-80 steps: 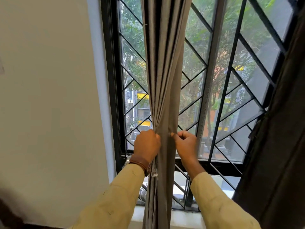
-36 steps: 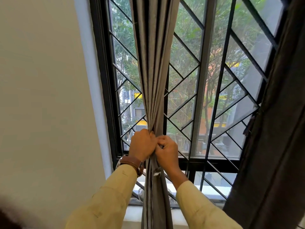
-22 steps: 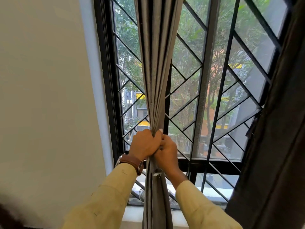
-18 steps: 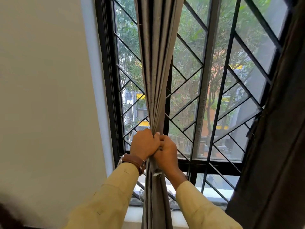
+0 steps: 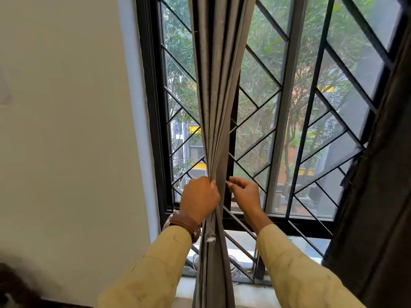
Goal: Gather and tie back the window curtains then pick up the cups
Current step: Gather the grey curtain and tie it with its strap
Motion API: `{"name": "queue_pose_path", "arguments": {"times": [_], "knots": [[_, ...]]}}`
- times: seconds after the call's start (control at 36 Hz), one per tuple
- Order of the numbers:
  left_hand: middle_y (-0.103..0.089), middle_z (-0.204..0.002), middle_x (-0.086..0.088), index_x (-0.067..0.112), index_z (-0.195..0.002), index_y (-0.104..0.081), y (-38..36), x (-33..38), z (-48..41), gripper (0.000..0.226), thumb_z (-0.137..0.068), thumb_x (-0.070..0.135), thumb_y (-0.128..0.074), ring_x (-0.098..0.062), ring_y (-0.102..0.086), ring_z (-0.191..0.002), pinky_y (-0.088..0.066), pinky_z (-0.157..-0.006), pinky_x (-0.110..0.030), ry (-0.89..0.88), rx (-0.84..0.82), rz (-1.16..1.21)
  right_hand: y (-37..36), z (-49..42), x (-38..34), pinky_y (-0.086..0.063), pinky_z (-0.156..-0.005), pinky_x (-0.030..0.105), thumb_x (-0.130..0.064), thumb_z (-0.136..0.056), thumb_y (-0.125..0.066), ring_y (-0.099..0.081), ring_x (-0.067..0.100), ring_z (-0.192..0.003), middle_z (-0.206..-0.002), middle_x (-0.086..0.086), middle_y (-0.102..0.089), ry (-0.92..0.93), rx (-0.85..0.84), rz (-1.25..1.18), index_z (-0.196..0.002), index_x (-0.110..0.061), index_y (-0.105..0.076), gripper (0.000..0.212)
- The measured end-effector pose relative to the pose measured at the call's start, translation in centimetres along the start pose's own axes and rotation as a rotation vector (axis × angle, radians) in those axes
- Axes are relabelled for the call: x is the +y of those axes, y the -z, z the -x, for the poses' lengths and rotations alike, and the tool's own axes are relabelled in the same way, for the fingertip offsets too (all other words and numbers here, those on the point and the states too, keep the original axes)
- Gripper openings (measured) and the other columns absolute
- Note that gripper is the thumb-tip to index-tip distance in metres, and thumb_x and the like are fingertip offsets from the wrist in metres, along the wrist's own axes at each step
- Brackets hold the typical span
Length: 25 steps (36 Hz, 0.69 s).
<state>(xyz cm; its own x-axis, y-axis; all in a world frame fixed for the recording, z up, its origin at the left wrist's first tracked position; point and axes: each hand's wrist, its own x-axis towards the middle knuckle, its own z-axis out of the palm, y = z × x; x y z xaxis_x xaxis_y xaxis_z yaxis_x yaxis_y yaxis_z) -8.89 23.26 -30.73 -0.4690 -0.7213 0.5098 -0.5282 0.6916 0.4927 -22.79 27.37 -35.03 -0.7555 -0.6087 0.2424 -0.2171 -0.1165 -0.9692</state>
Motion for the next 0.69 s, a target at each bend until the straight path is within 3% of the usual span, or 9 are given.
{"name": "queue_pose_path", "arguments": {"times": [0.11,0.25,0.31,0.39,0.44,0.53,0.69], "knots": [[-0.069,-0.090,-0.013,0.007,-0.098,-0.068,0.1,-0.1,0.1,0.039,-0.097,0.037,-0.042,-0.029,-0.065,-0.082,-0.055,-0.079,-0.041,0.010,0.001,0.004,-0.3,-0.9,-0.6,-0.058,-0.090,0.046,-0.009,-0.091,-0.067,-0.068,0.024,-0.104,-0.113,0.012,-0.072,-0.007,-0.018,0.018,-0.122,-0.007,-0.067,0.031],[-0.068,-0.092,-0.013,0.008,-0.099,-0.067,0.3,0.0,0.4,0.038,-0.098,0.036,-0.041,-0.030,-0.065,-0.086,-0.053,-0.079,-0.039,0.001,0.008,-0.037,-0.4,-1.0,-2.1,-0.053,-0.072,0.024,-0.002,-0.095,-0.060,-0.063,0.016,-0.101,-0.108,0.000,-0.067,-0.041,-0.148,-0.102,-0.140,-0.008,-0.051,0.047],[-0.068,-0.092,-0.013,0.009,-0.099,-0.067,0.5,0.0,0.5,0.038,-0.098,0.036,-0.041,-0.029,-0.065,-0.085,-0.053,-0.078,-0.038,0.006,0.005,-0.042,-0.5,-1.1,-2.2,-0.055,-0.070,0.020,0.001,-0.095,-0.059,-0.068,0.010,-0.094,-0.103,-0.002,-0.071,-0.030,-0.177,-0.130,-0.131,-0.009,-0.060,0.037],[-0.068,-0.092,-0.013,0.008,-0.099,-0.066,0.7,-0.1,0.5,0.037,-0.098,0.036,-0.041,-0.031,-0.064,-0.087,-0.051,-0.077,-0.039,0.007,0.013,-0.074,-0.6,-1.5,-1.6,-0.060,-0.079,0.033,-0.001,-0.091,-0.064,-0.072,0.021,-0.094,-0.097,0.005,-0.076,-0.011,-0.077,-0.113,-0.108,-0.007,-0.075,0.021],[-0.068,-0.092,-0.012,0.008,-0.098,-0.065,0.8,-0.2,0.4,0.037,-0.098,0.036,-0.040,-0.031,-0.065,-0.087,-0.052,-0.077,-0.038,0.010,0.019,-0.092,-0.4,-1.6,-1.3,-0.060,-0.076,0.036,-0.005,-0.089,-0.068,-0.072,0.025,-0.088,-0.088,0.006,-0.077,-0.023,-0.004,-0.114,-0.090,-0.013,-0.078,0.012],[-0.068,-0.091,-0.010,0.009,-0.099,-0.066,0.9,-0.1,0.3,0.037,-0.099,0.036,-0.040,-0.029,-0.066,-0.086,-0.051,-0.076,-0.036,0.029,0.021,-0.111,0.1,-1.6,-1.0,-0.058,-0.070,0.036,-0.007,-0.087,-0.072,-0.069,0.023,-0.079,-0.076,0.005,-0.073,0.005,0.071,-0.079,-0.074,-0.017,-0.075,0.016],[-0.067,-0.094,-0.011,0.008,-0.098,-0.065,0.8,0.6,0.1,0.034,-0.098,0.033,-0.041,-0.031,-0.064,-0.090,-0.045,-0.069,-0.033,0.043,0.010,-0.160,1.0,-0.7,-0.3,-0.058,-0.068,0.053,-0.009,-0.086,-0.071,-0.062,0.021,-0.065,-0.059,0.003,-0.064,0.095,0.139,-0.017,-0.054,-0.022,-0.067,0.034]]}}
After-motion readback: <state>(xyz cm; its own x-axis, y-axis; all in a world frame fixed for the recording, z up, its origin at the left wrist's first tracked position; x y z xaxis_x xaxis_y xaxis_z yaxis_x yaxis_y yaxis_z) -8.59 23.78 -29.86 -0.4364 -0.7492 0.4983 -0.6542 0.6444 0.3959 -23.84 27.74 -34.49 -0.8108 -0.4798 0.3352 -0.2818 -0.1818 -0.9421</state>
